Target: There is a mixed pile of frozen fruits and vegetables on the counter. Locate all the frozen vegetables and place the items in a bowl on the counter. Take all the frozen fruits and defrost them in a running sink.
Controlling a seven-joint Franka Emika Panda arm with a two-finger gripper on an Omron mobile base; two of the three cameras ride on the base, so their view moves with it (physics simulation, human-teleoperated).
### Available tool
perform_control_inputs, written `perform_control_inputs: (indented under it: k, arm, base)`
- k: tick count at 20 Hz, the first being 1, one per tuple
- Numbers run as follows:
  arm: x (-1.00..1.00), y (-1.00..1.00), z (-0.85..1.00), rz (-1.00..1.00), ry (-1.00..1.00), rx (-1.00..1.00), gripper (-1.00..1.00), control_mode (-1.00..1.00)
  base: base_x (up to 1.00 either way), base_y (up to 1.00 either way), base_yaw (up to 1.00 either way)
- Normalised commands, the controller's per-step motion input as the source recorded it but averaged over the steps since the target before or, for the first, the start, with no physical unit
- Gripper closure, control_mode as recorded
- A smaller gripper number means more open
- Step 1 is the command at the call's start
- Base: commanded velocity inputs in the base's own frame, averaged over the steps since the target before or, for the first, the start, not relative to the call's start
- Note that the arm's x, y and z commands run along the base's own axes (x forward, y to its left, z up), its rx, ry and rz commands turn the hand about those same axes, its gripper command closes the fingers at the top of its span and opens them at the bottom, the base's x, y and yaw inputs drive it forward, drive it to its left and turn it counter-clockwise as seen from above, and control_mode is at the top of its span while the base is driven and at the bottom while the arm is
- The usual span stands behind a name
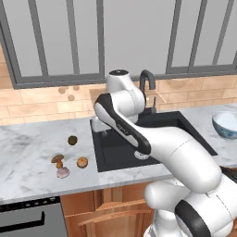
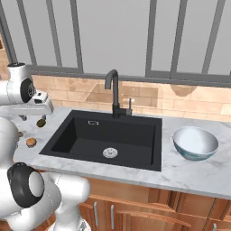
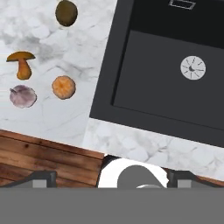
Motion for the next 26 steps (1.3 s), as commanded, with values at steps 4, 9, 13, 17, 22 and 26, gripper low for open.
perform_control_inputs:
  k: [4, 9, 13, 17, 22, 26]
  arm:
    - [0.03, 0.24, -0.27, 0.06, 0.08, 0.03, -1.0, -1.0]
    - [0.04, 0.22, -0.22, 0.06, 0.11, 0.03, -1.0, -1.0]
    - [0.1, 0.25, -0.18, 0.06, 0.1, 0.01, -1.0, -1.0]
    - [0.17, 0.32, -0.2, 0.12, 0.04, 0.01, -1.0, -1.0]
    - [0.08, 0.33, -0.2, 0.16, 0.01, 0.0, -1.0, -1.0]
    - [0.1, 0.24, -0.21, 0.18, 0.0, 0.0, -1.0, -1.0]
  base:
    - [0.0, 0.0, 0.0]
    - [0.0, 0.0, 0.0]
    - [0.0, 0.0, 0.0]
    - [0.0, 0.0, 0.0]
    - [0.0, 0.0, 0.0]
    - [0.0, 0.0, 0.0]
